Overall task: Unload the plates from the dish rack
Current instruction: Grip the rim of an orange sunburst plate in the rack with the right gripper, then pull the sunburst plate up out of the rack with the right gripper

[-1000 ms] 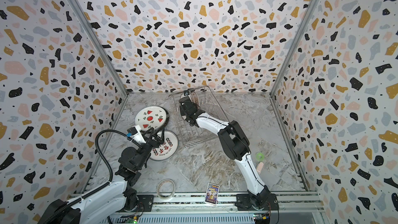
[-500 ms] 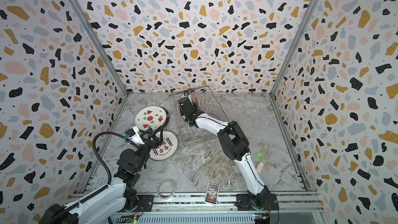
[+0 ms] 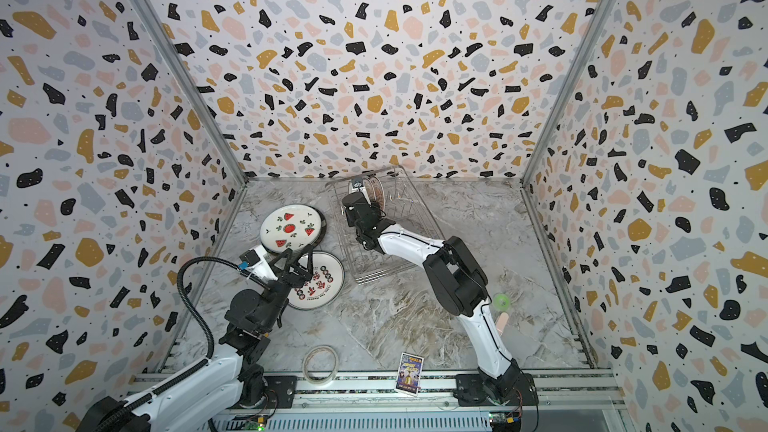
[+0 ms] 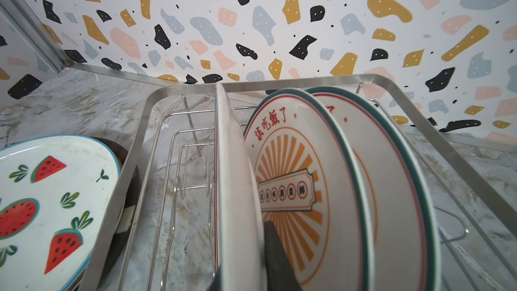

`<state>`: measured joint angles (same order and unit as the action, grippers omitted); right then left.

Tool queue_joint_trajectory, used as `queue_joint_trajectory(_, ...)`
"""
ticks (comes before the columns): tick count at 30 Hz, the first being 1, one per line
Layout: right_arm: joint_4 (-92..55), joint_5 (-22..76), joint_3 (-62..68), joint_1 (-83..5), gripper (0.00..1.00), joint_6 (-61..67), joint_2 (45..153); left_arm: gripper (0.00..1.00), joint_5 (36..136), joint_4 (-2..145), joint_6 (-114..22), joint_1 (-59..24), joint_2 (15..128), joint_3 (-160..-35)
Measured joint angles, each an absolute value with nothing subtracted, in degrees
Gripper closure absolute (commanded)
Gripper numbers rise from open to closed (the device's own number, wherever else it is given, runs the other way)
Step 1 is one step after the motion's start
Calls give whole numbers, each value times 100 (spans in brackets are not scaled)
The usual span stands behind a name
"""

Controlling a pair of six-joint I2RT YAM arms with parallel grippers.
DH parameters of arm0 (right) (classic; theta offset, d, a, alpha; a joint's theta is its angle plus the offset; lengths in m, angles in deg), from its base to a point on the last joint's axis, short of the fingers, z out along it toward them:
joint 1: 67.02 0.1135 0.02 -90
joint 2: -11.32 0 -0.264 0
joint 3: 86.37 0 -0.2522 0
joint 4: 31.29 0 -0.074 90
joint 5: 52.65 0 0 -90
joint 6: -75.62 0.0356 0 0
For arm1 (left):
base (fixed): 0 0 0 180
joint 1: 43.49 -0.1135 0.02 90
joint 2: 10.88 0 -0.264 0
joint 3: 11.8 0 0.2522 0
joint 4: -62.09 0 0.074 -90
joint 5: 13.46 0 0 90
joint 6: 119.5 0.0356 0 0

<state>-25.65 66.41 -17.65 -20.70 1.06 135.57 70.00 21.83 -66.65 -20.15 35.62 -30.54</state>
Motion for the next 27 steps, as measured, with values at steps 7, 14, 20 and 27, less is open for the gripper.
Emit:
queue_joint_trajectory(7,-2823,6831,-1546,-1993,90,-132,13194,0,7002,2199,-6684,-2015,3462,-3051)
queue_joint_trajectory(14,-3260,6849,-792,-1937,90,-261,12588,0,7002,2400,-6632,-2015,3305,-3054)
queue_joint_trajectory(20,-3733,6654,110,-1932,91,-316,11815,0,7002,2658,-6590,-2004,3023,-3054)
queue_joint_trajectory(27,-4257,6071,1068,-2000,92,-233,10881,0,7421,2719,-6571,-1978,3180,-3067)
